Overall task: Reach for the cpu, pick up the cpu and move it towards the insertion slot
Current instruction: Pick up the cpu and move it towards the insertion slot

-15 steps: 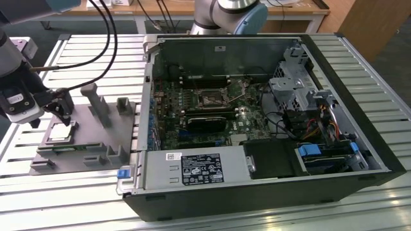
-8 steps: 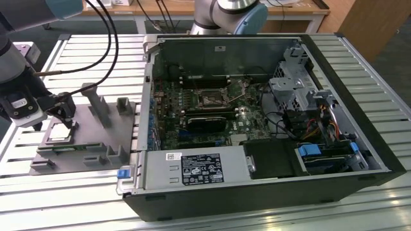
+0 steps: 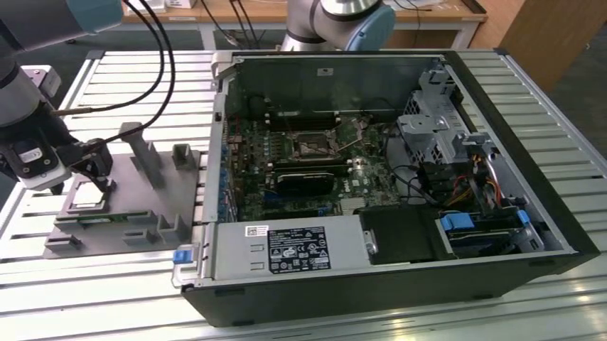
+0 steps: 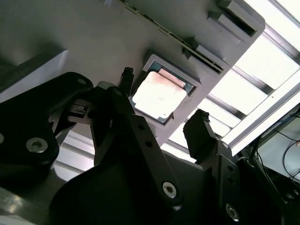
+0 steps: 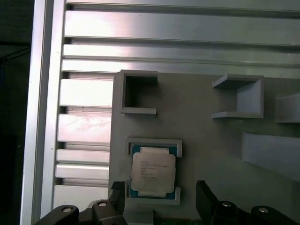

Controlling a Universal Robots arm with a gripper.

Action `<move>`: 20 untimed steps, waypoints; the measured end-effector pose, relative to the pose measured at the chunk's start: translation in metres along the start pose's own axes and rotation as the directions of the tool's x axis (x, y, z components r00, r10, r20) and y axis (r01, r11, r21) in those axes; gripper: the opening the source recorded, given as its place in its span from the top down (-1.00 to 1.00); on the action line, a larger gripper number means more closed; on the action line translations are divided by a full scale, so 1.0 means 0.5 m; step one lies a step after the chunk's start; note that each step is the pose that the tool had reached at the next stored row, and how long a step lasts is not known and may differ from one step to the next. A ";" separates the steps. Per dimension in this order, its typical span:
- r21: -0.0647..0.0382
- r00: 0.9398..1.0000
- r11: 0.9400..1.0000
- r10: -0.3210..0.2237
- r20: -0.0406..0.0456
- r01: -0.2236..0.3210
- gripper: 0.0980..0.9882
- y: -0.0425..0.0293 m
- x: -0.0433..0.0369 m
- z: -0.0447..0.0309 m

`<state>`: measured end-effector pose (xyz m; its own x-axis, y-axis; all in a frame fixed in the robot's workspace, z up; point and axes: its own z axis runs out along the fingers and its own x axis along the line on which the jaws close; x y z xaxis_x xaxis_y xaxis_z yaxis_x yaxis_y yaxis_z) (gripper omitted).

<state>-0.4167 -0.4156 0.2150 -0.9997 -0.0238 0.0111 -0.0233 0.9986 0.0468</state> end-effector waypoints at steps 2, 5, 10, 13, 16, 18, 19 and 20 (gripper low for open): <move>0.001 1.000 1.000 0.000 0.000 0.000 -0.37 0.001 0.001 0.005; 0.001 1.000 1.000 0.000 0.000 0.000 -0.37 0.003 0.002 0.009; 0.001 1.000 1.000 0.000 0.000 0.000 -0.37 0.007 0.005 0.016; -0.001 1.000 1.000 0.000 0.000 0.000 -0.37 0.007 0.009 0.027; -0.004 1.000 1.000 0.000 0.000 0.000 -0.37 0.009 0.011 0.036; -0.006 1.000 1.000 0.000 0.000 0.000 -0.37 0.011 0.011 0.041; -0.008 1.000 1.000 0.000 0.000 0.000 -0.37 0.011 0.011 0.043; -0.011 1.000 1.000 0.000 0.000 0.000 -0.37 0.012 0.011 0.045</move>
<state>-0.4227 -0.4088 0.1931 -0.9996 -0.0241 0.0110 -0.0234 0.9980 0.0579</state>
